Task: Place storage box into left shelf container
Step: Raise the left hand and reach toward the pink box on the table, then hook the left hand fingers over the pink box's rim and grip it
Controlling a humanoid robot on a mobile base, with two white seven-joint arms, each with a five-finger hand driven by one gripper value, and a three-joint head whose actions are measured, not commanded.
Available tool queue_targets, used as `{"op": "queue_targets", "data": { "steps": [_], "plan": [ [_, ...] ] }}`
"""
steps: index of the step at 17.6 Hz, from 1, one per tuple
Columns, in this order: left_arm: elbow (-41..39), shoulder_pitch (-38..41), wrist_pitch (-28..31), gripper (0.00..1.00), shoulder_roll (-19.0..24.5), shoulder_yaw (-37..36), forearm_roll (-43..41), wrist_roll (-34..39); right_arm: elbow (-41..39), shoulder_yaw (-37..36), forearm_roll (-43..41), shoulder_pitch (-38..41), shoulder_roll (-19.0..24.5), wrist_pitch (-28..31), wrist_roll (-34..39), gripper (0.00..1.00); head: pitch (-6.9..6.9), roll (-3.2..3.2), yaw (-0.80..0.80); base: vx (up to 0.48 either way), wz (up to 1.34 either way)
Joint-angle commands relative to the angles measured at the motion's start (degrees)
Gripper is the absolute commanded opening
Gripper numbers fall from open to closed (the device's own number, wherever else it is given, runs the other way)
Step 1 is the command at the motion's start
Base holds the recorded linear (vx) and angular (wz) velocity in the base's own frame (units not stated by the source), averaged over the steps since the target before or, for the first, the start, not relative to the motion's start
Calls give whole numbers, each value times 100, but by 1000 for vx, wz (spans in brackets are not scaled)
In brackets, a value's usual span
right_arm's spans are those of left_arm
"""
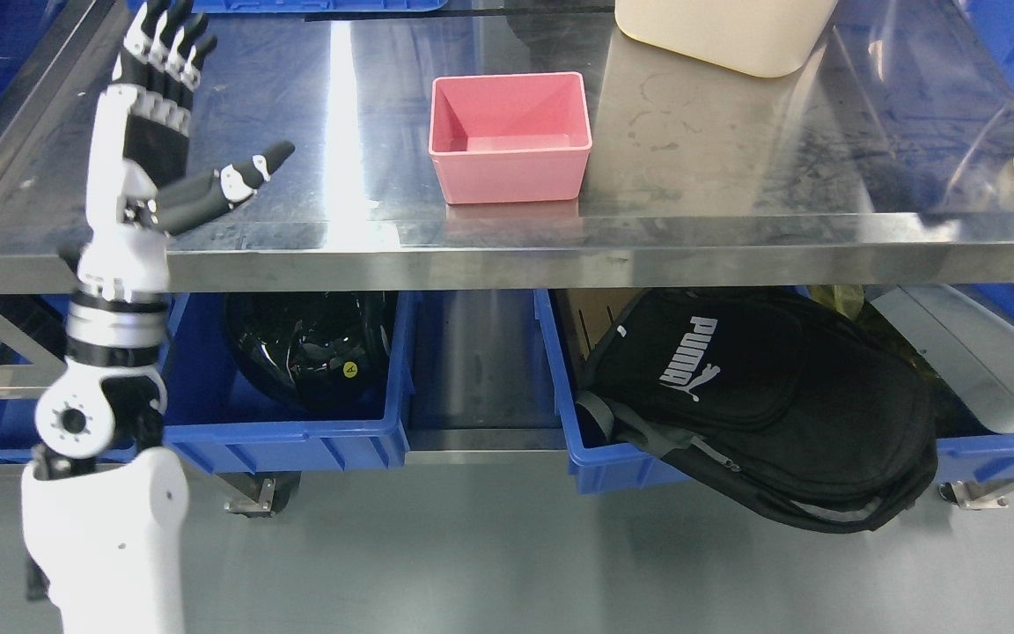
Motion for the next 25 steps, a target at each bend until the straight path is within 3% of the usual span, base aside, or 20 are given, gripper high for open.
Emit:
{"op": "queue_targets", "data": {
  "steps": [1,3,4,7,11,14,19,25],
  "plan": [
    [437,-1228,389,99,2068,-1474,-8,10,-100,-27,9,53,-100,-1,-4,100,0,0,0,0,0],
    [744,-1852,1686,99,1919,-1677,-157,-156,-100,-27,9,53,-100,-1,-4,100,0,0,0,0,0],
    [841,-2046,1885,99,1849,-1948,-210,-697,-100,-27,9,53,-100,-1,-4,100,0,0,0,0,0],
    [1157,-2425,1878,99,1647,-2626,-805,-2474,-100,-27,9,53,-100,-1,-4,100,0,0,0,0,0],
    [1773,-2821,1878,99,848,-2768,-1816,-2653,-100,-27,9,53,-100,-1,-4,100,0,0,0,0,0],
    [2176,-2909,1878,99,532,-2987,-2293,-3477,-100,-27,9,53,-100,-1,-4,100,0,0,0,0,0],
    [4003,-4147,1878,98,-488,-3366,-2724,-3620,-100,-27,9,53,-100,-1,-4,100,0,0,0,0,0],
    [5192,-4571,1860,98,-583,-3822,-2847,-3620,-100,-27,9,53,-100,-1,-4,100,0,0,0,0,0]
  ]
}}
